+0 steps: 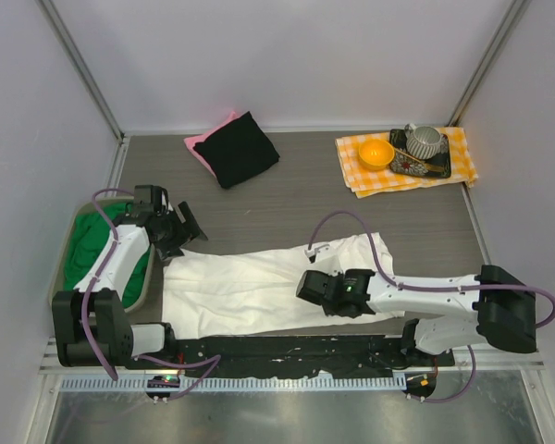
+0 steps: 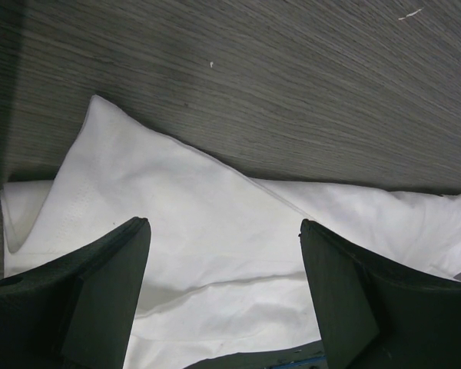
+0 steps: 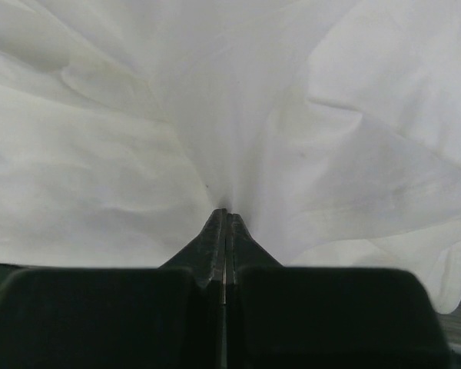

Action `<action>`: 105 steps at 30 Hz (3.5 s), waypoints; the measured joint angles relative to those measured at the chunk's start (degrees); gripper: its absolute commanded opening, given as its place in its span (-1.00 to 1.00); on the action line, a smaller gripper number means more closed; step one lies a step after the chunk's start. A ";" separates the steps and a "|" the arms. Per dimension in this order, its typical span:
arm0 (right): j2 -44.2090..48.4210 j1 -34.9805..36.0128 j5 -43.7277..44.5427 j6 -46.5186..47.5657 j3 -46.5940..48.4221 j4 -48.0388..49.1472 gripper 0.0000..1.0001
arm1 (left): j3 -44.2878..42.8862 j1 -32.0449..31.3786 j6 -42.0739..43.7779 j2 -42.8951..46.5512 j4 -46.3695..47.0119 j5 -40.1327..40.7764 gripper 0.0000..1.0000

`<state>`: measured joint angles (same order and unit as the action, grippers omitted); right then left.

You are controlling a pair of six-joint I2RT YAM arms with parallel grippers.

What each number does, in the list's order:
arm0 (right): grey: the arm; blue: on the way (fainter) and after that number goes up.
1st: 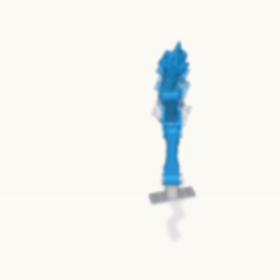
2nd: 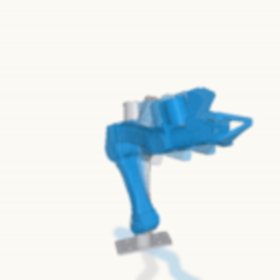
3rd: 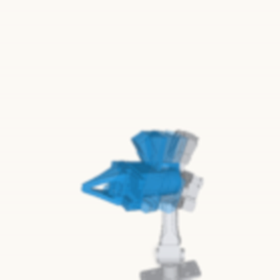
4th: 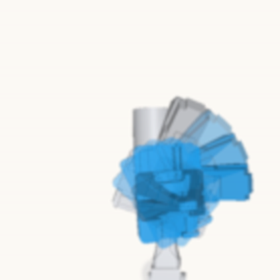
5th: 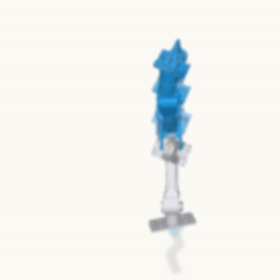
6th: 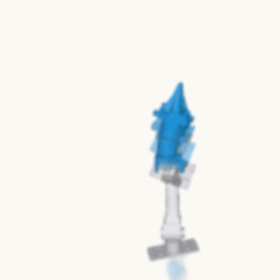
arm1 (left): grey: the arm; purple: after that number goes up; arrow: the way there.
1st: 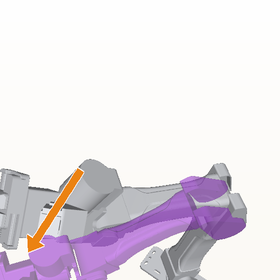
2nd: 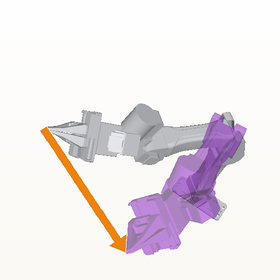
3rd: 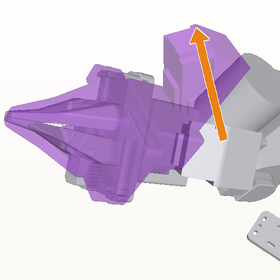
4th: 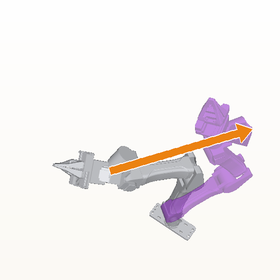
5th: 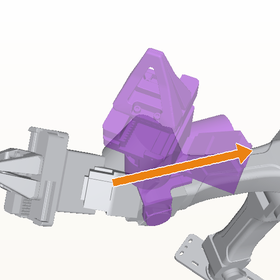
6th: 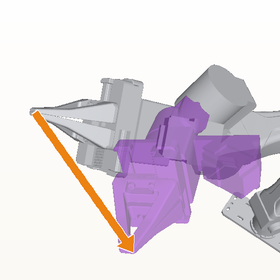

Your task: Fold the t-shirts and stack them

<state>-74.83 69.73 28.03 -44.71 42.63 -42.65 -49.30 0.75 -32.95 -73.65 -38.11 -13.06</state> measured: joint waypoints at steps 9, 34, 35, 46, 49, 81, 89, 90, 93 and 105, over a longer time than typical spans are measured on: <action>1.27 4.85 -3.65 -1.66 -2.58 0.26 0.03 | 0.00 0.00 0.02 0.00 0.00 0.00 0.66; -1.33 -25.97 -0.09 -4.92 0.96 11.13 0.93 | -1.03 0.00 2.01 8.61 -3.50 -1.49 0.66; -2.32 -26.32 -1.25 -4.94 0.96 12.11 0.93 | -1.03 0.00 2.01 8.81 -3.48 -1.49 0.66; -11.34 -31.65 -7.32 -4.52 1.29 21.46 0.93 | -0.63 0.00 2.14 8.85 -3.63 -1.40 0.67; -15.39 -34.51 -7.54 -3.82 4.63 24.06 0.93 | -0.63 0.00 2.14 8.85 -3.76 -1.25 0.67; -55.08 -44.35 -27.06 10.19 62.42 24.83 0.99 | 5.35 -0.31 -3.13 15.91 -1.66 -4.09 0.66; -27.36 -44.35 -22.69 13.60 45.00 29.00 0.99 | 9.09 -4.37 -7.23 17.86 3.50 -6.84 0.59; -24.09 -44.35 -22.47 13.94 43.93 29.33 0.99 | 10.01 -5.79 -7.87 17.75 3.96 -6.75 0.59; -15.85 -44.35 -22.34 14.71 41.05 29.40 0.99 | 12.28 -10.80 -10.58 16.68 4.85 -5.42 0.59; -0.98 -44.30 -22.62 15.74 30.12 25.05 0.99 | 18.60 -24.11 -18.71 11.65 10.12 4.55 0.58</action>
<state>-75.81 25.43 5.41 -28.97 72.75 -17.61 -30.70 -23.35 -51.66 -62.00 -27.99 -8.51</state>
